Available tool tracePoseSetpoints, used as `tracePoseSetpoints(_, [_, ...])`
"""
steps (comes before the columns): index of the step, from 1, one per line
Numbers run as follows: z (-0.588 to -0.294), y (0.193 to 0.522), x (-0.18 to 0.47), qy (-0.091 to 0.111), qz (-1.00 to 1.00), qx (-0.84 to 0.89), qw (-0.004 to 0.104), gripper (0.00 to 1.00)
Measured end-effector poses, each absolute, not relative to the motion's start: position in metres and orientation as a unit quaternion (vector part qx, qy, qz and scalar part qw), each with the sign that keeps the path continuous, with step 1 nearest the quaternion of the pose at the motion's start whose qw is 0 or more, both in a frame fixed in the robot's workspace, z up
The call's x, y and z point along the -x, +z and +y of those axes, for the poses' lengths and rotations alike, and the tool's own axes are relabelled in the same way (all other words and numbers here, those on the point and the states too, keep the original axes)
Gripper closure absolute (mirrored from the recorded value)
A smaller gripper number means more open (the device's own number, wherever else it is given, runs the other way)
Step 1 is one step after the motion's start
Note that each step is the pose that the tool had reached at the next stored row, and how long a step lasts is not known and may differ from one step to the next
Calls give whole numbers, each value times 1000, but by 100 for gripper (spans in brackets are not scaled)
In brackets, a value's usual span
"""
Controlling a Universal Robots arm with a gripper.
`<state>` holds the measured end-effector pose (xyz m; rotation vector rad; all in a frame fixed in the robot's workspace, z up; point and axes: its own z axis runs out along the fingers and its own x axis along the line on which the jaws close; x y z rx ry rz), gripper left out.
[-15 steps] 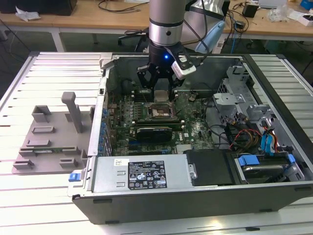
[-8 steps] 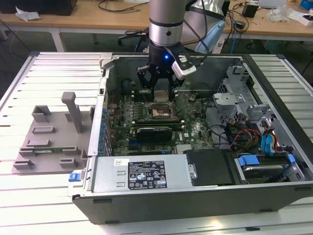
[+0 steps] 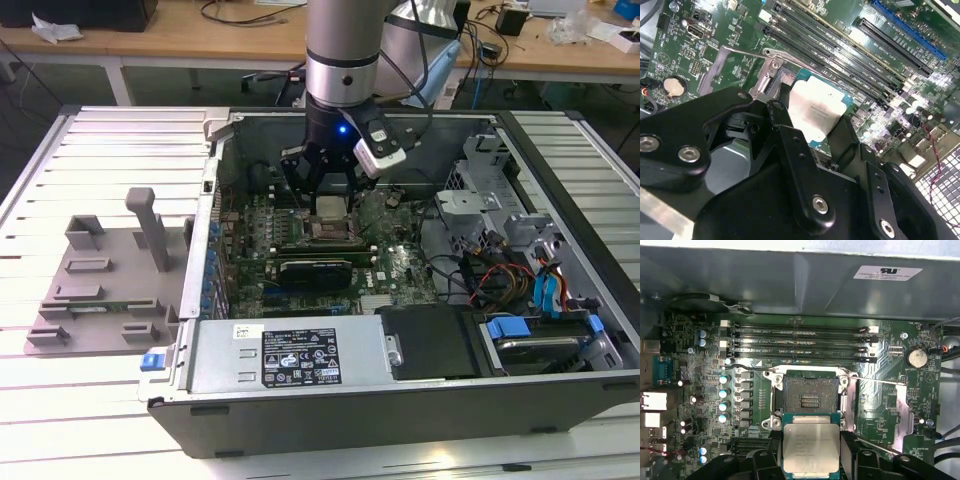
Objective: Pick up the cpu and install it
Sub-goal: 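Place the cpu into insertion slot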
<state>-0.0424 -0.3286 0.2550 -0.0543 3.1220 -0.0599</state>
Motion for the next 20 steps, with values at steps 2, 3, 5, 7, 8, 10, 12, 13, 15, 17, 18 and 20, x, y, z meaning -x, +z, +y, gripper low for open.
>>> tracePoseSetpoints(2, [-329, 255, 42, -19, 1000, 17, 9, 45])
tracePoseSetpoints(3, [-329, 255, 42, -19, 1000, 13, 9, 45])
tracePoseSetpoints(5, [-329, 255, 42, -19, 1000, 0, 9, 45])
tracePoseSetpoints(7, [-329, 255, 42, -19, 1000, -13, 9, 45])
tracePoseSetpoints(8, [-329, 255, 42, -20, 1000, -20, 9, 45])
tracePoseSetpoints(10, [-329, 255, 42, -20, 999, -47, 8, 45])
tracePoseSetpoints(12, [-329, 254, 42, -20, 998, -66, 8, 45])
tracePoseSetpoints(13, [-329, 254, 42, -20, 996, -83, 7, 45])
tracePoseSetpoints(15, [-329, 254, 42, -20, 994, -105, 7, 45])
tracePoseSetpoints(17, [-329, 254, 42, -20, 992, -121, 7, 45])
tracePoseSetpoints(18, [-329, 254, 42, -20, 992, -126, 6, 45])
tracePoseSetpoints(20, [-329, 254, 42, -20, 990, -137, 6, 45])
